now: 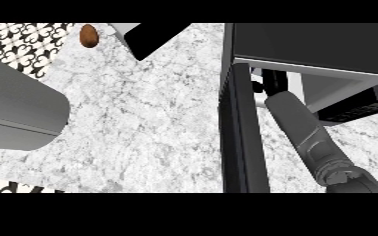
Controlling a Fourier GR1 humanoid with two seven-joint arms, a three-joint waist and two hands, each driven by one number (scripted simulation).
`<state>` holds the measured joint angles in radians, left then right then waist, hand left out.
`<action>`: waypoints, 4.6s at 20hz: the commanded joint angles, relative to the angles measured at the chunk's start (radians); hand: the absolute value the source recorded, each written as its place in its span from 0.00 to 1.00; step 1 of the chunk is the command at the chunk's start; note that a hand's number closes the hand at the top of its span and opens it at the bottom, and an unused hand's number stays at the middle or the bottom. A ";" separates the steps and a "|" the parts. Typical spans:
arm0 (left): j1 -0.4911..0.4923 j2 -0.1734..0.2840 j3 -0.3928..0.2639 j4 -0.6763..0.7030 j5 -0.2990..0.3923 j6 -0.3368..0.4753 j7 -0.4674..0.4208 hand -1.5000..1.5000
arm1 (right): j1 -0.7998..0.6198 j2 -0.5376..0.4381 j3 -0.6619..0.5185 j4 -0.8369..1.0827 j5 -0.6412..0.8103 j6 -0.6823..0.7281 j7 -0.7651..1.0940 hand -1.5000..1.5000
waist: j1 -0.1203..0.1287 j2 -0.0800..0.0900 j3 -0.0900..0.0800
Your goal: Pick up the milk, place it into the microwave and close the microwave
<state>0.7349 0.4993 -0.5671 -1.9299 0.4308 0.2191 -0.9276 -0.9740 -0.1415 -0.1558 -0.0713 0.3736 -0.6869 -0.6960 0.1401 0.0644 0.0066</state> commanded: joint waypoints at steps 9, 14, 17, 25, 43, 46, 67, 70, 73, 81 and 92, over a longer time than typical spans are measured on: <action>0.009 -0.001 -0.002 -0.004 -0.017 0.001 -0.012 0.00 | 0.102 0.034 -0.155 -0.057 -0.166 0.358 -0.198 0.00 | -0.055 -0.025 0.000; 0.081 -0.005 -0.040 -0.041 -0.035 0.015 -0.037 0.00 | 0.178 0.051 -0.177 -0.049 -0.189 0.417 -0.273 0.00 | -0.065 -0.038 -0.002; 0.069 -0.017 -0.045 -0.033 -0.043 0.031 -0.016 0.00 | 0.227 0.019 -0.174 -0.051 -0.188 0.504 -0.322 0.00 | -0.087 -0.044 -0.003; 0.037 -0.033 -0.049 -0.064 -0.048 0.074 0.068 0.00 | 0.364 0.011 -0.169 -0.094 -0.203 0.649 -0.441 0.00 | -0.125 -0.056 -0.005; -0.125 -0.051 -0.182 0.043 -0.164 0.064 0.230 0.00 | 0.683 -0.126 -0.126 -0.372 -0.267 0.885 -0.420 1.00 | -0.160 -0.068 -0.008; -0.241 -0.073 -0.187 0.128 -0.203 0.039 0.281 0.00 | 0.751 -0.124 -0.119 -0.420 -0.277 0.880 -0.461 1.00 | -0.162 -0.066 -0.007; -0.724 -0.385 -0.225 0.537 -0.441 0.092 0.593 1.00 | 0.887 -0.377 -0.206 -0.455 -0.496 1.155 -0.368 0.00 | -0.152 -0.061 -0.004; -0.807 -0.394 -0.285 0.544 -0.454 0.011 0.787 1.00 | 0.906 -0.375 -0.187 -0.480 -0.495 1.145 -0.360 0.00 | -0.163 -0.060 -0.002; -0.861 -0.437 -0.313 0.663 -0.445 -0.061 0.808 1.00 | 0.937 -0.384 -0.178 -0.488 -0.506 1.171 -0.388 0.00 | -0.173 -0.058 -0.002; -1.016 -0.498 -0.450 0.815 -0.404 -0.027 0.827 1.00 | 0.938 -0.436 -0.160 -0.538 -0.552 1.251 -0.366 0.00 | -0.185 -0.059 -0.005; -1.147 -0.498 -0.549 0.782 -0.195 0.175 0.728 0.00 | 0.909 -0.395 -0.077 -0.700 -0.597 1.231 -0.309 0.00 | -0.251 -0.053 -0.009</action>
<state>-0.3687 0.0219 -1.0680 -1.1134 0.1803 0.3304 -0.1930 -0.0702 -0.5473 -0.2552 -0.7450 -0.2098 0.3945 -0.9061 -0.0858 0.0112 -0.0005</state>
